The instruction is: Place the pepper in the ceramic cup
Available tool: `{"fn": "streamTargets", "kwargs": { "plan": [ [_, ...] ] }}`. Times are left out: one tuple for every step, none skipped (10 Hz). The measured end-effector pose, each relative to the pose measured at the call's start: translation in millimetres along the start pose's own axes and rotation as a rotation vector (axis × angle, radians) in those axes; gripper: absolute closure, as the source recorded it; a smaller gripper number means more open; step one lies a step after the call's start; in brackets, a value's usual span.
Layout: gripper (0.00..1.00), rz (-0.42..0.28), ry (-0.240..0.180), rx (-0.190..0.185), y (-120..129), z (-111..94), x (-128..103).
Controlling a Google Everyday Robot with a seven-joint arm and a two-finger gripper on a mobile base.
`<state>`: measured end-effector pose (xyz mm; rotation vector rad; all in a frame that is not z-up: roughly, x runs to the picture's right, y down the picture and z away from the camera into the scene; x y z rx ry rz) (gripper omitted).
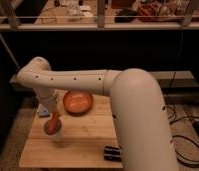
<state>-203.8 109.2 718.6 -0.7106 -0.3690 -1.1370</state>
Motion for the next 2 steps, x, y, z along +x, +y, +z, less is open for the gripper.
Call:
{"fn": "streamTargets", "kwargs": {
  "plan": [
    [0.20,-0.012,0.006,0.006,-0.6,-1.2,-3.3],
    [0.20,-0.041,0.001,0.037,1.6,-3.1,-4.9]
  ]
}}
